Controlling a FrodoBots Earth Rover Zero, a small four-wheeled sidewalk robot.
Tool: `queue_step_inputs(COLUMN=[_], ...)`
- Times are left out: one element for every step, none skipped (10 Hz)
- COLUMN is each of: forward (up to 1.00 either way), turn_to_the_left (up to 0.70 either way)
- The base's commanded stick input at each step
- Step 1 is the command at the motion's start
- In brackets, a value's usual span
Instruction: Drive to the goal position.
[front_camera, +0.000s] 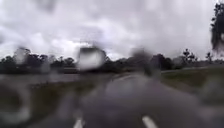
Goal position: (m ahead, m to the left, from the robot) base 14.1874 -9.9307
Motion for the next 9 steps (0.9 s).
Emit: queue_step_inputs(forward=[0.85,0.85,0.85,0.85,0.85,0.85,0.85,0.85,0.85], turn_to_the_left=[-0.34,-0.19,0.00,0.00,0.00,0.00,0.00,0.00,0.00])
